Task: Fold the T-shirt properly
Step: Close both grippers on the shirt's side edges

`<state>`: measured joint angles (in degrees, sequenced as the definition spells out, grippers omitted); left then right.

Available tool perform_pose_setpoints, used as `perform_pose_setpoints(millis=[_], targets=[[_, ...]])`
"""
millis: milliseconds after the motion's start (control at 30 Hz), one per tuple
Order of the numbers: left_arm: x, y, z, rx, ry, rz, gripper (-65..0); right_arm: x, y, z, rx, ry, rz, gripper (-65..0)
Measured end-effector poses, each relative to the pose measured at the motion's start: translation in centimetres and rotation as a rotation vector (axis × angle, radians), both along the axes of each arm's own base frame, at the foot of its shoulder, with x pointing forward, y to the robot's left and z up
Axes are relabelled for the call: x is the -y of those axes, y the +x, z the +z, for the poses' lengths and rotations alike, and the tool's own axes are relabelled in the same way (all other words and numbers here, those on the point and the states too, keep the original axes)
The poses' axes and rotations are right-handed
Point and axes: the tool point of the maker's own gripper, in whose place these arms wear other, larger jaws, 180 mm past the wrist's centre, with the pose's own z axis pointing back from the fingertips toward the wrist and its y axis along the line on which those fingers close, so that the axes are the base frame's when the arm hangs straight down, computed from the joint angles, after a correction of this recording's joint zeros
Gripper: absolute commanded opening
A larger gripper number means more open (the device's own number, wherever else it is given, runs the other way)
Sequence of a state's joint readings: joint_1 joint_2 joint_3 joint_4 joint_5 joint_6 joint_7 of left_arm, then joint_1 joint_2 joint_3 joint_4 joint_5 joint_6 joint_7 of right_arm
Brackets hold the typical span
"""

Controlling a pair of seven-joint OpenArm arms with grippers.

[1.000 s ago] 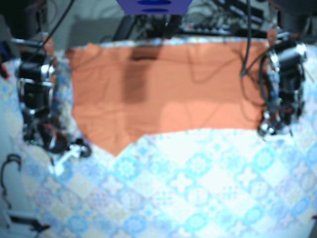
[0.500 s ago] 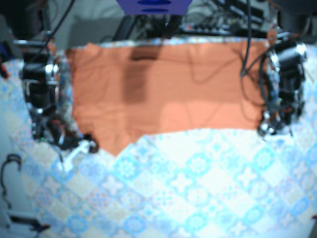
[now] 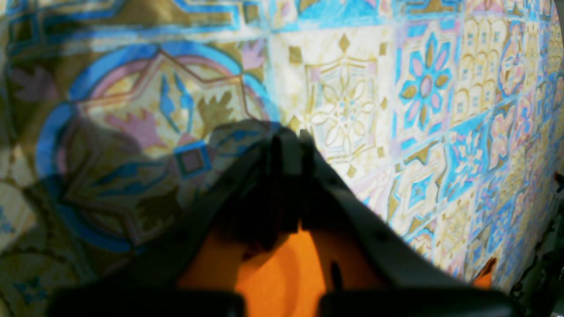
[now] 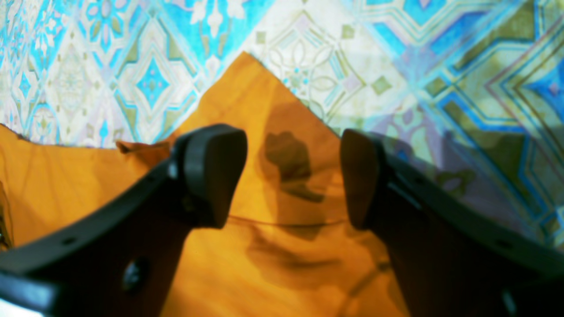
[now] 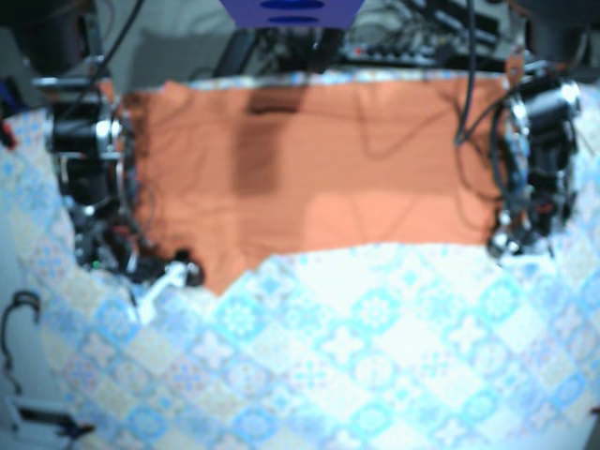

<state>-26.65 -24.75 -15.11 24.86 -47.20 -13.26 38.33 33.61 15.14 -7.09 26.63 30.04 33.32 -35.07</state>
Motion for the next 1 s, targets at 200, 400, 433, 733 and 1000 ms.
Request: perform_pose_setpoints(millis=[200, 400, 433, 733, 1000], targets=[[0.0, 0.0, 0.0, 0.000, 0.000, 0.000, -65.0, 0.4, -0.8, -1.1, 0.003, -0.012, -0.014, -27.6], [0.0, 0.0, 0.0, 0.000, 0.000, 0.000, -65.0, 0.3, -0.8, -1.6, 0.021, -0.063, 0.018, -27.6], [0.0, 0.0, 0.0, 0.001, 0.000, 0.000, -65.0, 0.4, -0.8, -1.6, 0.021, -0.066, 0.020, -27.6], [0.0, 0.0, 0.0, 0.000, 0.000, 0.000, -65.0, 0.7, -0.6, -1.6, 0.026, -0.080, 0.008, -27.6], [0.0, 0.0, 0.0, 0.000, 0.000, 0.000, -65.0, 3.6, -0.3, -1.4, 0.040, -0.128, -0.048, -27.6]])
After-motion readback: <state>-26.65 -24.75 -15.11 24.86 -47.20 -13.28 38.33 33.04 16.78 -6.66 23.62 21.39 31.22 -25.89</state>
